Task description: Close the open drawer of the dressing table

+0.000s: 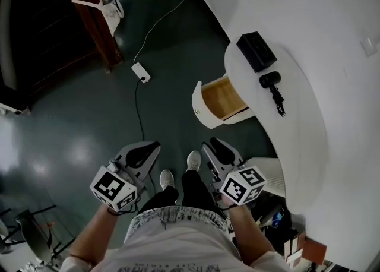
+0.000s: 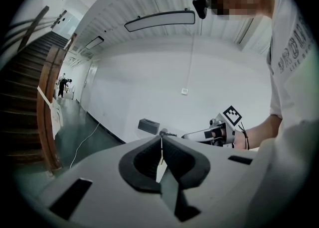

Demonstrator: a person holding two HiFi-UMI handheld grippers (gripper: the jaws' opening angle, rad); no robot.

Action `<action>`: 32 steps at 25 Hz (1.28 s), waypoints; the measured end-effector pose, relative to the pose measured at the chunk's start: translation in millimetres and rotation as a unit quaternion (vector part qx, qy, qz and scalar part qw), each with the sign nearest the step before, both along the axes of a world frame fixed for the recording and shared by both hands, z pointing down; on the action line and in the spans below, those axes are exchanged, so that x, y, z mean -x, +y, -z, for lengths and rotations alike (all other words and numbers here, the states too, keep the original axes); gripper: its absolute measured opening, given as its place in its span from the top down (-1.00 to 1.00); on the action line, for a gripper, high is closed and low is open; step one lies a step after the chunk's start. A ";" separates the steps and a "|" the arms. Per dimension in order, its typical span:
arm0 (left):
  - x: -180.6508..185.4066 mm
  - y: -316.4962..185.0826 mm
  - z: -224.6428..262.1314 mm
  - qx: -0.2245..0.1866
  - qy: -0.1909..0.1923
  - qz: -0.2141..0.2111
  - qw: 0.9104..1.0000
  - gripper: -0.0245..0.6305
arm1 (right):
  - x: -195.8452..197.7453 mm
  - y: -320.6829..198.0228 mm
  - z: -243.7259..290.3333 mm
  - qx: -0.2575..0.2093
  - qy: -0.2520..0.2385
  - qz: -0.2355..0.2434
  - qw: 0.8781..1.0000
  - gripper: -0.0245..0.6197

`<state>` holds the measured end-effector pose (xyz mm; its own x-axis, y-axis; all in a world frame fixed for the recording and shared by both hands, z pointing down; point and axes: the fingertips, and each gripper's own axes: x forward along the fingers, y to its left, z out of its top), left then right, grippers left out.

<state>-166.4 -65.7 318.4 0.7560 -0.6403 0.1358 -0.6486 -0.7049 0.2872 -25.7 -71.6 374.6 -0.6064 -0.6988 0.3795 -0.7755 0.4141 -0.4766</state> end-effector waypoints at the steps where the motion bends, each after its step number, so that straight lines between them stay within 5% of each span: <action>1: 0.3 -3.9 -1.6 0.001 0.000 0.002 1.000 0.85 | 1.1 -5.5 -2.2 0.001 0.000 0.000 1.000 0.42; 17: -16.6 -65.0 -77.1 0.065 -0.041 0.042 0.996 0.85 | 1.8 -88.3 -109.9 0.092 -0.029 -0.034 0.995 0.42; 32: -43.2 -98.1 -195.2 0.155 -0.087 0.040 0.983 0.85 | -21.0 -123.0 -266.8 0.203 -0.101 -0.115 0.967 0.42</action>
